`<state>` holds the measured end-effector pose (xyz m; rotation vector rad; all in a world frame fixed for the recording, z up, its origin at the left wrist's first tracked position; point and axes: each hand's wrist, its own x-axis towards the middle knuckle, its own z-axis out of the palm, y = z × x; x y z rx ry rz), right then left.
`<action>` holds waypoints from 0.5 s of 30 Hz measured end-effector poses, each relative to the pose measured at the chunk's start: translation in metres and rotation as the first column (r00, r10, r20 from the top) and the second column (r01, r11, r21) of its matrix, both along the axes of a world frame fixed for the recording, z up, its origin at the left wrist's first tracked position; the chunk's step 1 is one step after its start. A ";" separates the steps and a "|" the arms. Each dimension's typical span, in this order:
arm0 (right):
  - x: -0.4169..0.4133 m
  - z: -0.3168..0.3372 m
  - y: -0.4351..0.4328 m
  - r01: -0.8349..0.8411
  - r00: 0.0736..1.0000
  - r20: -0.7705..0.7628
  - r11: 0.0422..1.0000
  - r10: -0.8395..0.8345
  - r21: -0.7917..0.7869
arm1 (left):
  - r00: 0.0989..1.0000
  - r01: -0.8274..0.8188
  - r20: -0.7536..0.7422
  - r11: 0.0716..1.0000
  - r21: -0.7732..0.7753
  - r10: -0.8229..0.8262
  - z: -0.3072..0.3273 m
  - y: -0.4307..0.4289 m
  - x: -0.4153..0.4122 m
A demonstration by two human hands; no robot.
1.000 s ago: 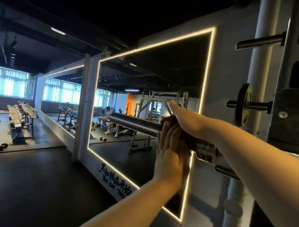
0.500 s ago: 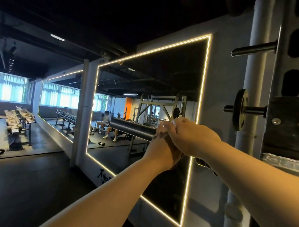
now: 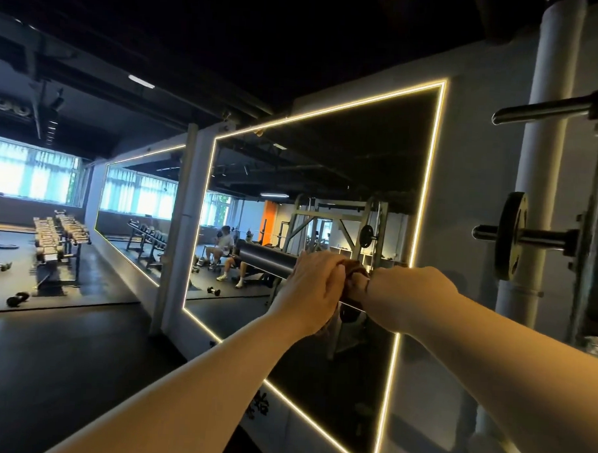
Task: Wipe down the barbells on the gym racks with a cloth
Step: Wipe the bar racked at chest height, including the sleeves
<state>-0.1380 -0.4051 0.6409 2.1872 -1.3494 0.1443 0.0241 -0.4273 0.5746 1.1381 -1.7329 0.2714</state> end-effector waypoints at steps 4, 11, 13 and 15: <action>0.019 -0.006 -0.012 0.025 0.993 0.114 1.000 -0.025 -0.004 | 0.984 -0.150 -0.079 0.980 0.131 0.162 0.009 -0.027 0.040; 0.024 -0.005 -0.022 -0.025 1.000 -0.012 1.000 0.025 0.006 | 1.000 -0.006 0.025 1.000 0.015 0.005 0.011 -0.026 0.020; 0.024 -0.008 -0.023 -0.024 0.999 0.041 1.000 0.025 -0.016 | 0.999 0.007 0.052 1.000 0.000 -0.007 0.008 -0.031 0.038; 0.025 -0.008 -0.021 -0.031 0.997 0.072 0.999 0.034 -0.037 | 0.996 -0.054 0.067 0.998 -0.010 0.055 0.008 -0.044 0.062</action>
